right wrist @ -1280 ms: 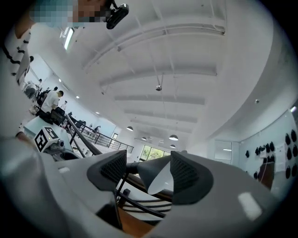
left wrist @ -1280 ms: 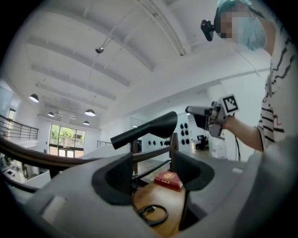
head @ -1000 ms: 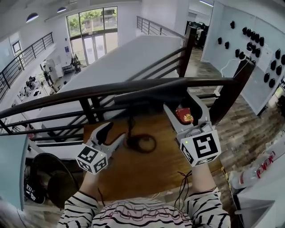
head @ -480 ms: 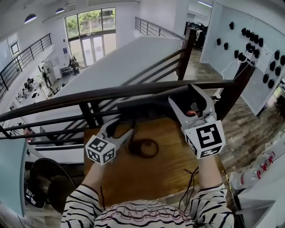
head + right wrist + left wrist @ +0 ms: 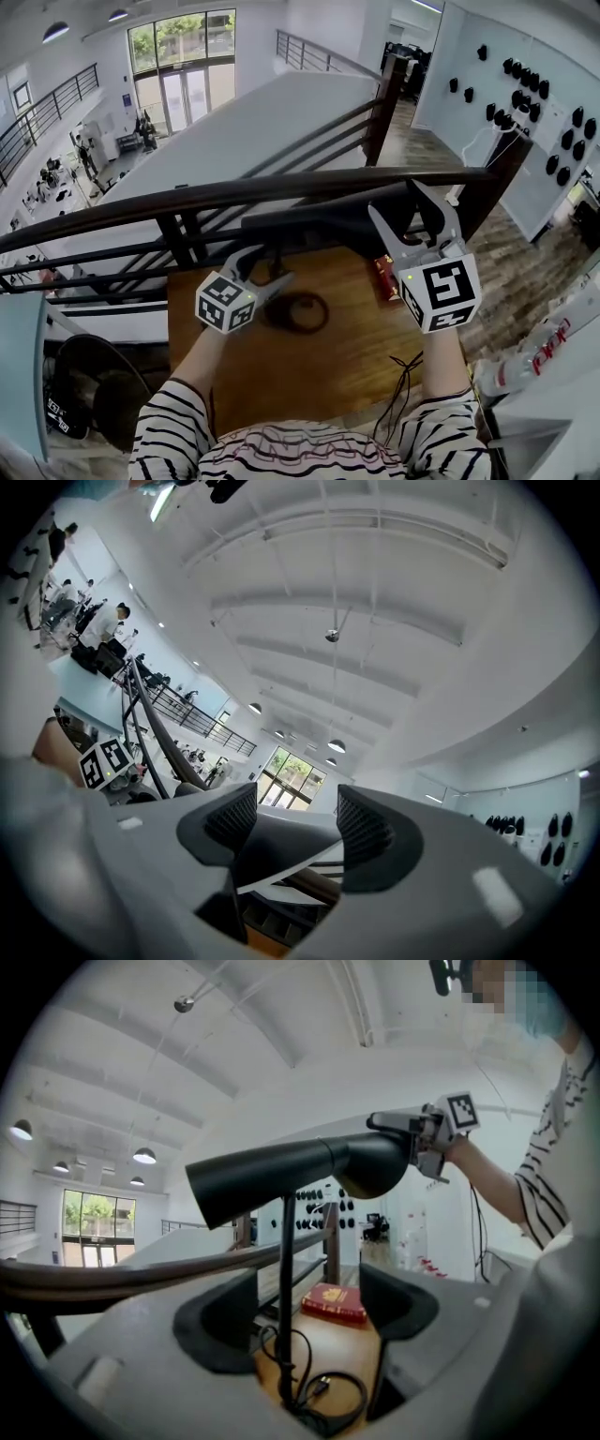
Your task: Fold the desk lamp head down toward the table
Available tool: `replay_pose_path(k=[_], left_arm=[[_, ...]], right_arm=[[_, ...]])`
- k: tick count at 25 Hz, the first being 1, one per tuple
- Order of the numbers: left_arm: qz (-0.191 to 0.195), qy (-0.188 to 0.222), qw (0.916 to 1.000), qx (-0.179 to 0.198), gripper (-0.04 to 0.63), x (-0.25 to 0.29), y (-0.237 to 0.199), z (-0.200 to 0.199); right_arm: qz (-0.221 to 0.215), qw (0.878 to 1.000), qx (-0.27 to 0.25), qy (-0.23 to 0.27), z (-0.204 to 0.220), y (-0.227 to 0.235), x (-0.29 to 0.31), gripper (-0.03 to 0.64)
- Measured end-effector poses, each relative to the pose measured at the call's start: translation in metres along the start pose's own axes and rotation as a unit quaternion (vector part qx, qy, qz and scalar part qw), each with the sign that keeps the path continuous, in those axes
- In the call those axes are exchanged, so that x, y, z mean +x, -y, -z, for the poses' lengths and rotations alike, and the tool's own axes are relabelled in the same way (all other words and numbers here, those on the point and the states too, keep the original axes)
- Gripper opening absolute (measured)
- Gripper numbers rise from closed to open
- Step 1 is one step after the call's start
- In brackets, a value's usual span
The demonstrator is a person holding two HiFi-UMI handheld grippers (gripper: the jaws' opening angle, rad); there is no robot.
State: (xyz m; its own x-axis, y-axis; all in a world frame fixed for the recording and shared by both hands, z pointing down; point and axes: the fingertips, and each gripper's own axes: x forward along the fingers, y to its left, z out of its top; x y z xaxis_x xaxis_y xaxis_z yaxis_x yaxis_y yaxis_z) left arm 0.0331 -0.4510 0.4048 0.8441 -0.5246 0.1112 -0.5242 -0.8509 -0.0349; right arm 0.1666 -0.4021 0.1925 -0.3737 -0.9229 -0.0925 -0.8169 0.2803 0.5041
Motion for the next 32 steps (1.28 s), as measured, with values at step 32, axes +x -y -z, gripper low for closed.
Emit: replay_pose_path(k=[32], left_arm=[[0.127,0.010,0.9917,-0.019,0.492,0.005,0.028,0.001]], right_arm=[[0.000,0.985,0.155,-0.070,0.126,-0.036,-0.016,0.241]])
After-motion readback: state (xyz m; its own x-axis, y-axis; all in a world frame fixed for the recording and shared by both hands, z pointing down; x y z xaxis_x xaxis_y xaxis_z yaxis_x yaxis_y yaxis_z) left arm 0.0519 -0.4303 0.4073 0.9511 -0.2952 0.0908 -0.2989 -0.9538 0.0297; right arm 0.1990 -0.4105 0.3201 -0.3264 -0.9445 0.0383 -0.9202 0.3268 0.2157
